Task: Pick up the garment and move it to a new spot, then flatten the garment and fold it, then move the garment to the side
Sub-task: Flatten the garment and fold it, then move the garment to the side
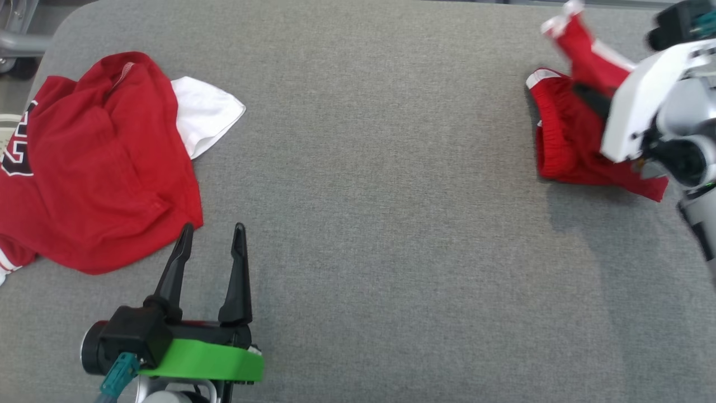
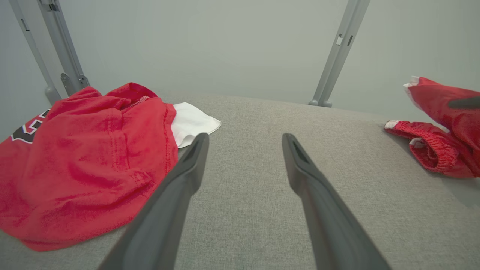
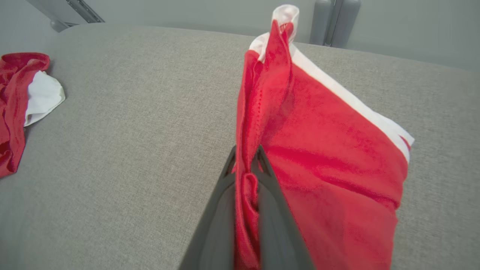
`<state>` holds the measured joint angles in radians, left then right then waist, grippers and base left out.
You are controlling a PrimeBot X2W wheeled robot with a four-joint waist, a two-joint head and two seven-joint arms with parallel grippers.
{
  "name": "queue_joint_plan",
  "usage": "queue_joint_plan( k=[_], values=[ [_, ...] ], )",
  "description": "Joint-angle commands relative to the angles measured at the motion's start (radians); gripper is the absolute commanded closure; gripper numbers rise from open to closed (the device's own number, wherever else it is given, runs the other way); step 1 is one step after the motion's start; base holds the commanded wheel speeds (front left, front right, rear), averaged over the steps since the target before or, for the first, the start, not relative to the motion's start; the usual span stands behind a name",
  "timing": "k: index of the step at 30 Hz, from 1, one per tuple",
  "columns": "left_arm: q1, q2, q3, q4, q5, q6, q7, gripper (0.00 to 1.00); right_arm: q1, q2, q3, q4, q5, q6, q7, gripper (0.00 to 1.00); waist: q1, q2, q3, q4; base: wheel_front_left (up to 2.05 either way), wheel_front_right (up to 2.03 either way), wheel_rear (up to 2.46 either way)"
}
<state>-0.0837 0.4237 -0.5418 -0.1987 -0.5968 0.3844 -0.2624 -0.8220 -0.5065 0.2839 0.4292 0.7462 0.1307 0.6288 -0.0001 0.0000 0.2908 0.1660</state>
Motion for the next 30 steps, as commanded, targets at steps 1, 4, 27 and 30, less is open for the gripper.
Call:
queue_joint_plan(
  k=[1, 4, 27, 30],
  values=[
    [-0.029, -0.009, -0.001, 0.009, 0.011, -0.009, -0.003, 0.00, 0.022, 0.019, 0.018, -0.019, -0.024, 0.000, 0.021, 1.00, 0.0001, 0.0000, 0.012, 0.013, 0.00, 0.00, 0.00],
    [-0.052, -0.020, -0.002, 0.031, 0.010, -0.028, -0.003, 0.00, 0.055, 0.057, 0.050, -0.048, -0.068, 0.000, 0.058, 1.00, 0.0001, 0.0000, 0.015, 0.034, 0.00, 0.00, 0.00],
    [-0.040, -0.055, 0.066, 0.029, 0.039, -0.067, -0.003, 0.00, 0.278, 0.040, -0.451, -0.251, -0.043, 0.000, 0.232, 0.00, 0.0001, 0.0000, 0.067, 0.016, 0.00, 0.00, 0.00],
    [-0.051, -0.059, 0.066, 0.032, 0.047, -0.063, -0.003, 0.00, 0.273, 0.073, -0.519, -0.222, -0.046, 0.000, 0.245, 0.00, 0.0001, 0.0000, 0.082, 0.032, 0.00, 0.00, 0.00]
  ],
)
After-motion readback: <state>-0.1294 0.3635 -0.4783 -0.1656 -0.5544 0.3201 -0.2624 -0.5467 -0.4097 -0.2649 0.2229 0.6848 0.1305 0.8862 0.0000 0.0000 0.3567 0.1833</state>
